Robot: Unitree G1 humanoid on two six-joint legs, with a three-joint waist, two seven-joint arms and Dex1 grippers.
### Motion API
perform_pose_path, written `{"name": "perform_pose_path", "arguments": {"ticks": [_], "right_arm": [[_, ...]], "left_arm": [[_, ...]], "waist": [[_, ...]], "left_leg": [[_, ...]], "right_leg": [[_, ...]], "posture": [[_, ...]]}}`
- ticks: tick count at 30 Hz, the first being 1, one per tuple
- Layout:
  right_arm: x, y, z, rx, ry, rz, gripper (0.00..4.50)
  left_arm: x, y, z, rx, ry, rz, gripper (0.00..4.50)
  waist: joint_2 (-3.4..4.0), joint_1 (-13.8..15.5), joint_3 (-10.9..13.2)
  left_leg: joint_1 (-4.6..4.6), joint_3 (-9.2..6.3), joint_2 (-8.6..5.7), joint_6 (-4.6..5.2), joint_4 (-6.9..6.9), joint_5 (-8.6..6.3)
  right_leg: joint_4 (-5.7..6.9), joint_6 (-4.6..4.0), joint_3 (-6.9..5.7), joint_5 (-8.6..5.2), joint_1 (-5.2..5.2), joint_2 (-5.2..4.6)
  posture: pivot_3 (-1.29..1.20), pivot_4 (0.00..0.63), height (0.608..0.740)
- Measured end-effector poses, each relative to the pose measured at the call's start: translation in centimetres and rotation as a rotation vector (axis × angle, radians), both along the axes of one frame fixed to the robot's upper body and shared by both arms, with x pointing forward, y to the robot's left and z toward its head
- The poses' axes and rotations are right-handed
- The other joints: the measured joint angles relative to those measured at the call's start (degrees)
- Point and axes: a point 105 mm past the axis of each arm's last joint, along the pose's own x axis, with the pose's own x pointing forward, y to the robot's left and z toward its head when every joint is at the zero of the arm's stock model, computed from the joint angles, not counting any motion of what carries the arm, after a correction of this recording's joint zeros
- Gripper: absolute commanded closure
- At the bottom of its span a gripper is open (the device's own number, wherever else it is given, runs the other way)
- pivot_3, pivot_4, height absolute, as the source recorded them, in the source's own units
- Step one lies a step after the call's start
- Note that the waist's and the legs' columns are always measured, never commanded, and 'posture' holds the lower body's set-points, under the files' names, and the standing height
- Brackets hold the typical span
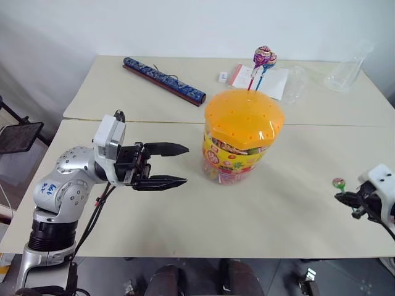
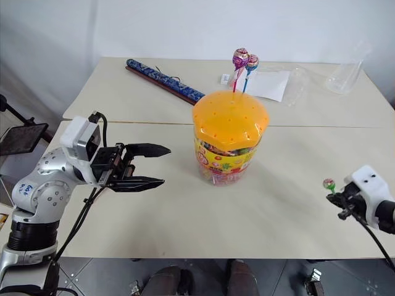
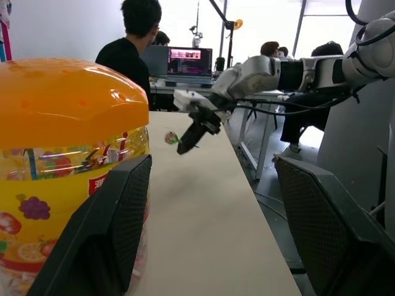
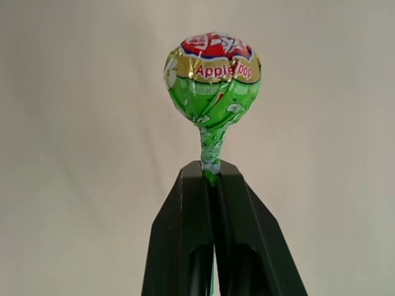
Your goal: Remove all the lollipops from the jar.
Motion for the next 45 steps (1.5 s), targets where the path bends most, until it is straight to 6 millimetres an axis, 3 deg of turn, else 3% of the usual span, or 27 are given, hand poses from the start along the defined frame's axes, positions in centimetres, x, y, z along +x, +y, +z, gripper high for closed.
{"name": "perform_pose_path", "arguments": {"ticks": [4,7,8,10,14,16,21,27,33,34,35,45], "right_arm": [[-0.4,0.9,-0.7,0.077,0.014,0.062,3.07],[0.0,1.4,0.8,0.133,-0.052,0.11,2.09],[0.5,1.8,2.2,0.176,-0.109,0.136,1.74],[1.7,3.5,6.0,0.26,-0.239,0.221,1.74],[3.1,8.7,15.1,0.409,-0.525,0.447,1.74],[3.5,10.5,17.1,0.468,-0.586,0.504,1.74],[6.3,14.5,17.5,0.6,-0.539,0.557,1.74],[8.9,18.5,19.1,0.667,-0.54,0.621,1.74],[10.1,18.9,19.1,0.664,-0.53,0.606,1.74],[10.2,19.0,19.1,0.664,-0.529,0.607,1.92],[10.2,19.1,19.1,0.664,-0.527,0.615,2.12],[9.1,18.5,18.8,0.644,-0.515,0.673,2.12]], "left_arm": [[0.3,-0.1,0.2,-0.028,0.004,0.025,1.11],[0.6,0.5,0.4,-0.069,0.019,0.074,1.11],[0.7,0.8,0.6,-0.091,0.027,0.091,1.11],[1.0,1.1,1.2,-0.154,0.034,0.13,1.11],[2.6,2.0,2.5,-0.326,0.072,0.237,1.11],[3.3,2.4,2.9,-0.376,0.096,0.276,1.11],[4.2,2.7,3.5,-0.453,0.133,0.31,1.11],[3.9,1.3,3.1,-0.46,0.158,0.262,1.11],[3.9,1.2,3.0,-0.459,0.163,0.271,1.11],[3.9,1.1,3.1,-0.459,0.16,0.272,1.11],[3.8,1.1,3.2,-0.459,0.155,0.271,1.11],[3.5,1.1,3.1,-0.466,0.158,0.278,1.11]], "waist": [[0.01,0.1,0.0],[0.02,0.3,0.0],[0.03,0.2,0.0],[0.07,0.1,0.0],[0.09,-0.3,0.1],[0.07,-0.1,0.1],[0.07,0.4,0.1],[0.07,0.6,0.1],[0.07,0.4,0.1],[0.07,0.3,0.1],[0.07,0.2,0.1],[0.07,-0.4,0.1]], "left_leg": [[-0.04,-0.1,0.0,-0.01,0.0,0.0],[-0.04,-0.1,-0.01,-0.01,0.01,0.0],[-0.04,-0.1,-0.01,-0.01,0.02,0.0],[0.0,-0.11,-0.01,-0.01,0.07,0.0],[-0.01,-0.4,0.04,-0.09,0.09,0.02],[-0.09,-0.58,0.04,-0.14,0.06,0.0],[-0.24,-0.46,-0.07,-0.16,0.05,-0.03],[-0.26,-0.4,-0.06,-0.09,0.09,0.01],[-0.23,-0.35,-0.05,-0.09,0.09,0.01],[-0.22,-0.35,-0.05,-0.09,0.09,0.02],[-0.21,-0.35,-0.04,-0.09,0.09,0.03],[-0.21,-0.39,-0.04,-0.09,0.04,0.03]], "right_leg": [[-0.01,0.01,-0.08,0.01,0.0,-0.01],[-0.02,0.02,-0.07,0.01,0.01,-0.02],[-0.02,0.02,-0.07,0.01,0.01,-0.02],[0.03,0.02,-0.04,0.01,0.03,-0.05],[0.12,0.01,0.04,0.01,0.07,-0.11],[0.15,0.01,-0.02,0.01,0.06,-0.1],[0.11,0.05,-0.41,0.03,-0.07,-0.1],[0.12,0.05,-0.49,0.03,-0.07,-0.08],[0.13,0.06,-0.47,0.04,-0.05,-0.07],[0.13,0.06,-0.47,0.04,-0.05,-0.07],[0.16,0.06,-0.46,0.04,-0.05,-0.07],[0.14,0.06,-0.49,0.04,-0.06,-0.08]], "posture": [[0.0,0.15,0.74],[0.0,0.15,0.74],[0.0,0.15,0.74],[0.0,0.15,0.74],[0.0,0.15,0.74],[0.0,0.15,0.74],[0.0,0.15,0.74],[0.0,0.15,0.74],[0.0,0.15,0.74],[0.0,0.15,0.74],[0.0,0.15,0.74],[0.0,0.15,0.74]]}}
